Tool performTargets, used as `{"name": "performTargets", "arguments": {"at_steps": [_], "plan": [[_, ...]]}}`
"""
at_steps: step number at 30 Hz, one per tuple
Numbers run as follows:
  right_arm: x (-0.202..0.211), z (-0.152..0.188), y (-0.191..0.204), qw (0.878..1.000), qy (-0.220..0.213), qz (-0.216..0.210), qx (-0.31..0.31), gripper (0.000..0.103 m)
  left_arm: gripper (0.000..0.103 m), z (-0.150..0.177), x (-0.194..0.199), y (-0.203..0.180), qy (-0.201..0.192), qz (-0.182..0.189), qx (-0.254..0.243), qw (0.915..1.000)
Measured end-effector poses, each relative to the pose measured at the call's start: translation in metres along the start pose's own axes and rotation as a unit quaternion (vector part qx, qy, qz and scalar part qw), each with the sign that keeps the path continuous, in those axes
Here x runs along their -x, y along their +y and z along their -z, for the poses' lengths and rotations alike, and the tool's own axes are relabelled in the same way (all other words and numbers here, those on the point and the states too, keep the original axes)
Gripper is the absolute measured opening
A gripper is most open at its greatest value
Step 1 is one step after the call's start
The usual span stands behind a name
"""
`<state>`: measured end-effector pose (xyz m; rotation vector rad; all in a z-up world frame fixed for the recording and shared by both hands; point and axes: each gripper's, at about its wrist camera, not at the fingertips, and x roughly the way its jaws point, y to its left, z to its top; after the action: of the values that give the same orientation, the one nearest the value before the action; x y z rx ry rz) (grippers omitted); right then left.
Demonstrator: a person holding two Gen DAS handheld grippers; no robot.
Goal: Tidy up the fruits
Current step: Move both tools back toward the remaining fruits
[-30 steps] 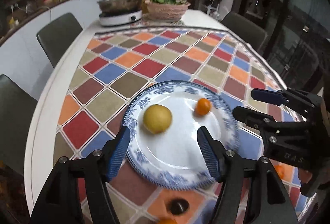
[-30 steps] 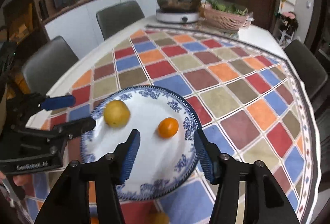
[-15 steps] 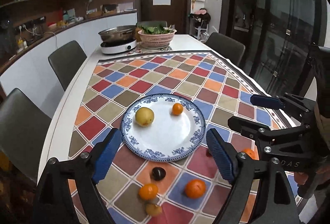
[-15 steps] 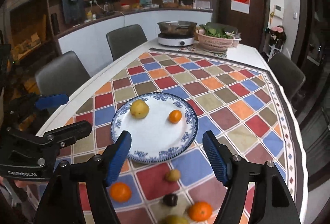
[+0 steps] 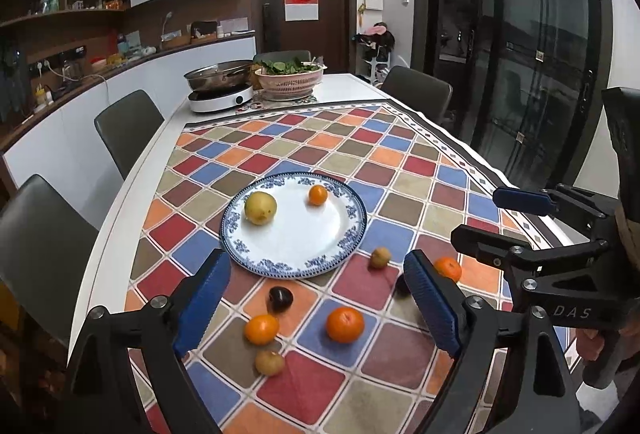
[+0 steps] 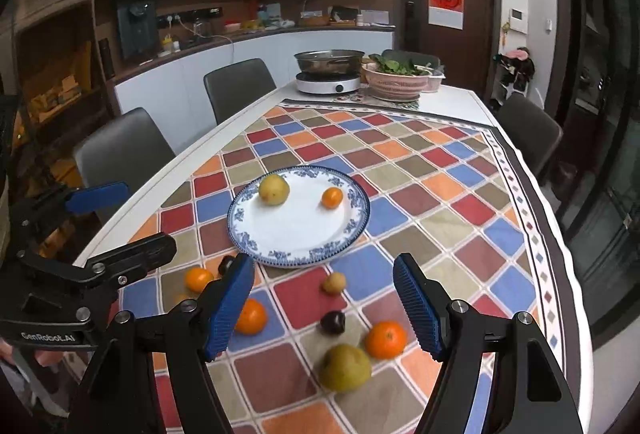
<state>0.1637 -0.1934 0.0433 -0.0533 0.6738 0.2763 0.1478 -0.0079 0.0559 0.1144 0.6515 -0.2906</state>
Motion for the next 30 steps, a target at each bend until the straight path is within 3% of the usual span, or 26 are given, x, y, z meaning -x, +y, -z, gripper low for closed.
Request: {"name": "performTargets", "arguments": {"at_steps": [8,19,30], "plan": [[0.005,0.028,0.0,1.0,0.011,0.019,0.016,0.072,0.091,0.027,0.006,-0.011,-0.01,-0.018,-0.016,0.9997],[-0.009,0.06,0.007,0.998,0.043,0.027,0.046,0.072,0.091,0.058,-0.01,-0.013,0.006,-0.013,-0.012,0.9998],[-0.037,0.084,-0.013,0.995,0.094,0.013,-0.014,0.072,0.091,0.075,-0.046,-0.019,0.053,-0.011,-0.027,0.9982]]}}
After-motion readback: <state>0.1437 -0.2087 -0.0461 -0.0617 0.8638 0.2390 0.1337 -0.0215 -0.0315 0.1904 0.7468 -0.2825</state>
